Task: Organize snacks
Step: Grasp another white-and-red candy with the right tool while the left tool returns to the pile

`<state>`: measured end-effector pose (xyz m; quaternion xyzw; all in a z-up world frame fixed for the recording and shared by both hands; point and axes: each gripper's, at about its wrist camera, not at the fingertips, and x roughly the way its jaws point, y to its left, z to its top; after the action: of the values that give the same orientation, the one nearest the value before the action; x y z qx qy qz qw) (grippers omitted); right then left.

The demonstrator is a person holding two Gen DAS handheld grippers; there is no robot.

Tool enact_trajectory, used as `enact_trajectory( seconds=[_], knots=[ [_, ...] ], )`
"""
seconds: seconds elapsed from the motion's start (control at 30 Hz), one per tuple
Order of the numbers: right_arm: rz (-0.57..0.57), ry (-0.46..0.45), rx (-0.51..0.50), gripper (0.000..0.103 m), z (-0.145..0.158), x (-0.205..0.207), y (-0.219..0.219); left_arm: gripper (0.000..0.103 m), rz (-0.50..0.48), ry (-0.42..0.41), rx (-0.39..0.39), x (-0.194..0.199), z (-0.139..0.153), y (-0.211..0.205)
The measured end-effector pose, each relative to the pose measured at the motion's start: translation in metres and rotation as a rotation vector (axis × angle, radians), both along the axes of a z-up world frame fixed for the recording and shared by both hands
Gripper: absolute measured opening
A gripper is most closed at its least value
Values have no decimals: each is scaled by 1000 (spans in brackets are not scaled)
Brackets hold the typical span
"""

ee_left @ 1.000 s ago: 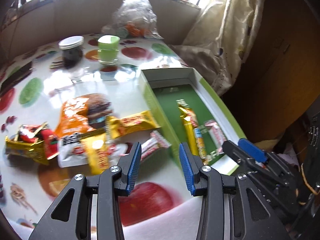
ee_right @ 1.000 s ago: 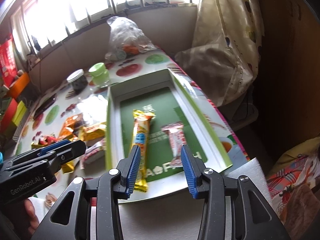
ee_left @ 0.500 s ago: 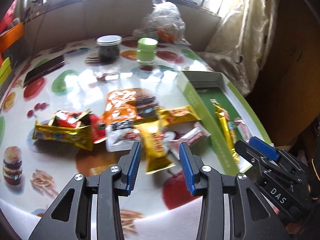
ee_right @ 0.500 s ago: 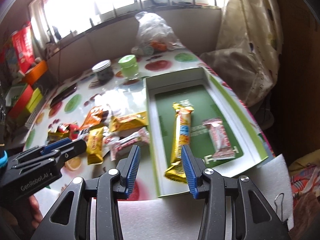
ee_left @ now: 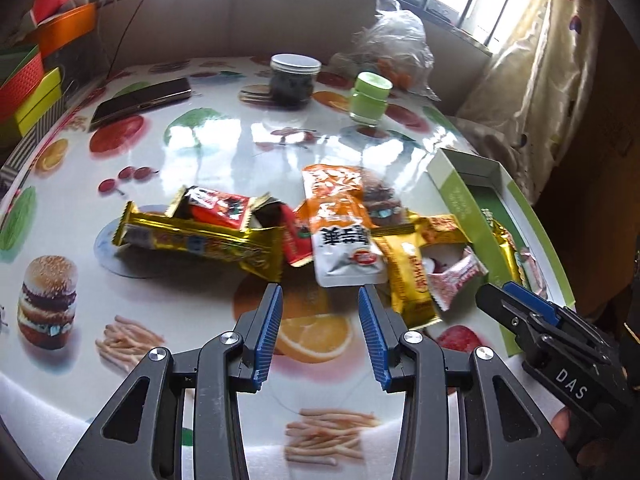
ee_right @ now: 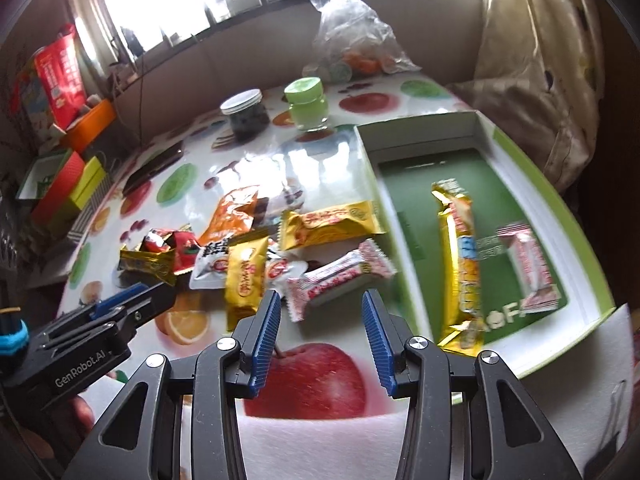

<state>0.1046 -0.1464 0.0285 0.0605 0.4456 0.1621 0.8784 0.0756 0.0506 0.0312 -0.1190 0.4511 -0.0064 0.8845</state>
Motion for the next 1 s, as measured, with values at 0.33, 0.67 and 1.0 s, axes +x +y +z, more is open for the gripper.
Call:
enact_trajectory(
  seconds=[0.33,0.67,1.0],
  knots=[
    [-100,45,28,42,-14,21,5,41,37,14,-22,0,-10,19],
    [-136,43,-26,42,-21,39,17,41,23,25,-41,2,-15,19],
    [-101,8,-189,31,-28,35,31,41,16,26,-45,4,-14,17]
  ],
)
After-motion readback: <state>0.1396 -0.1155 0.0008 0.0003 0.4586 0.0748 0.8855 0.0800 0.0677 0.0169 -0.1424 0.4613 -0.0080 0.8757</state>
